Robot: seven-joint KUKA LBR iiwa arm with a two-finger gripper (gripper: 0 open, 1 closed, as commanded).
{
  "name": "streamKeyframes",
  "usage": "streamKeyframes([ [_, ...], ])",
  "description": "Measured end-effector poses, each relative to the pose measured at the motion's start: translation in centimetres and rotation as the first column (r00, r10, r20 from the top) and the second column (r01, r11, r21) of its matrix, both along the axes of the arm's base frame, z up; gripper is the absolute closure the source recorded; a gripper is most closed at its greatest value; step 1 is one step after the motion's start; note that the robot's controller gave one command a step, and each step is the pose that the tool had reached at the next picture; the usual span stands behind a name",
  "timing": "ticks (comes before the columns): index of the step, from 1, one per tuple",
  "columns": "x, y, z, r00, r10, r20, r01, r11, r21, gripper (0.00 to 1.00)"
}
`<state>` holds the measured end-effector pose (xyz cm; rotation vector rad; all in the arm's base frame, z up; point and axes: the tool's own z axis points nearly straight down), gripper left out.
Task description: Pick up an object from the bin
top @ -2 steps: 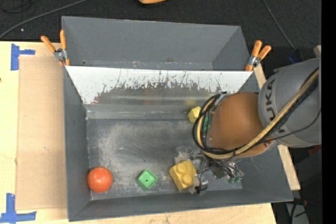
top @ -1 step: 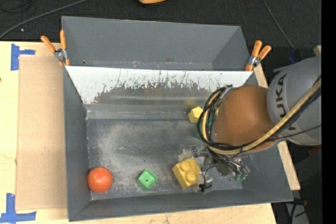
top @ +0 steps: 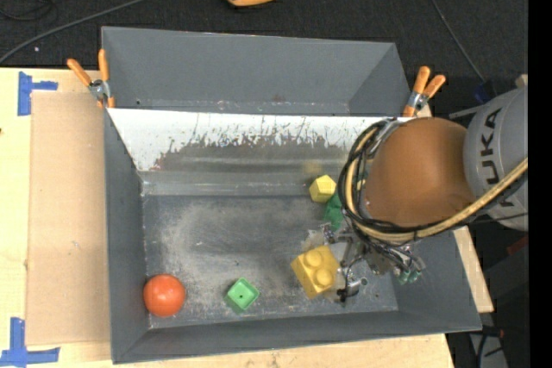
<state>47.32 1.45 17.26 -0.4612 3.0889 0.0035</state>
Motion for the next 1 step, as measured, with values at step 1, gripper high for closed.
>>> streamKeyframes([
  [1, -0.07, 0.07, 3.95, 1.0, 0.0, -0.003, 0.0, 1.0, 0.0, 1.0],
])
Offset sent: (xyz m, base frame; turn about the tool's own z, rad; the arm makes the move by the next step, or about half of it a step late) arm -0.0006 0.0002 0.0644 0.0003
